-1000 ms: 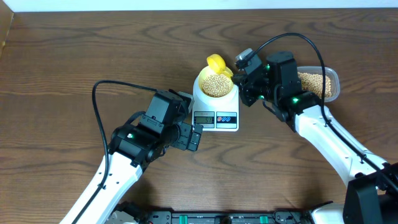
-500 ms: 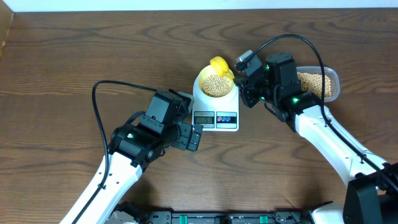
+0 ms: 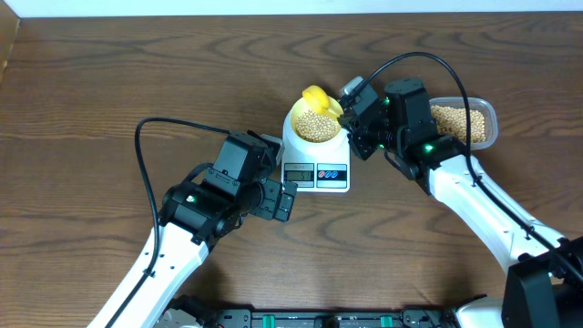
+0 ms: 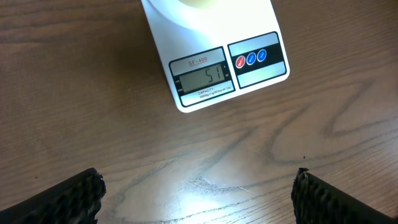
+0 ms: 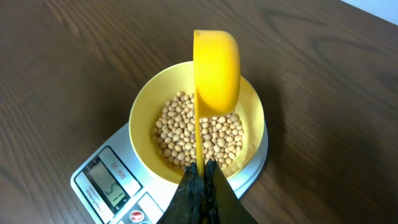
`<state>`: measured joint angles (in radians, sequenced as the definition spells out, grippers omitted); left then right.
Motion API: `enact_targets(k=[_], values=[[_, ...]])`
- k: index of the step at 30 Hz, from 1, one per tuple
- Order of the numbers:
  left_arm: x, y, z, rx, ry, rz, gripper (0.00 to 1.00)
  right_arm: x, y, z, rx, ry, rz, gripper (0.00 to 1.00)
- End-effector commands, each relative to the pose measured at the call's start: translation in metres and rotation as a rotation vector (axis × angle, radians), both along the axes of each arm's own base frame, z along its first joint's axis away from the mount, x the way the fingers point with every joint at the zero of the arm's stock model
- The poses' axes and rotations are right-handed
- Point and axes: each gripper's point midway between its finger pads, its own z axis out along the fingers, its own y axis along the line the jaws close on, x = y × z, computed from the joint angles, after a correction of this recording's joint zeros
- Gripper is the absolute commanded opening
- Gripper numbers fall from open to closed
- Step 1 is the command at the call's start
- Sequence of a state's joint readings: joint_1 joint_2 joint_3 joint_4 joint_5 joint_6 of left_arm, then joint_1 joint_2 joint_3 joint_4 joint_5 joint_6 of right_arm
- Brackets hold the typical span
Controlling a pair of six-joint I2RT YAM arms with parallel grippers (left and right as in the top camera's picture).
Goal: Scoop item into bowl and weigh 50g on scale
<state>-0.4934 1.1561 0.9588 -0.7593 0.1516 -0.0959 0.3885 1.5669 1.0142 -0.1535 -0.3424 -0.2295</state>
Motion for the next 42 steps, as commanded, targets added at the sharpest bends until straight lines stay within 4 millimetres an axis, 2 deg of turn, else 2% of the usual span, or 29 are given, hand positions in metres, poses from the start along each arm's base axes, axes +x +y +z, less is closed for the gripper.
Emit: enact_targets(k=[1,7,23,33,42], values=[[0.001,0.002,0.000,0.009,-0.004,-0.008,0.98,0.000,0.003,-0.006,-0.019,0.001,0.020,0.01],[0.001,0.002,0.000,0.009,-0.004,-0.008,0.98,-0.001,0.002,-0.015,-0.049,0.007,0.039,0.01],[0.001,0.002,0.000,0.009,-0.004,-0.008,0.98,0.003,-0.006,-0.023,-0.091,0.010,-0.002,0.01],[0.001,0.002,0.000,0.009,-0.004,-0.008,0.98,-0.004,0.009,-0.031,-0.139,-0.016,0.074,0.01],[0.001,0.002,0.000,0.009,-0.004,-0.008,0.98,-0.005,0.010,-0.039,-0.176,-0.013,0.062,0.01]])
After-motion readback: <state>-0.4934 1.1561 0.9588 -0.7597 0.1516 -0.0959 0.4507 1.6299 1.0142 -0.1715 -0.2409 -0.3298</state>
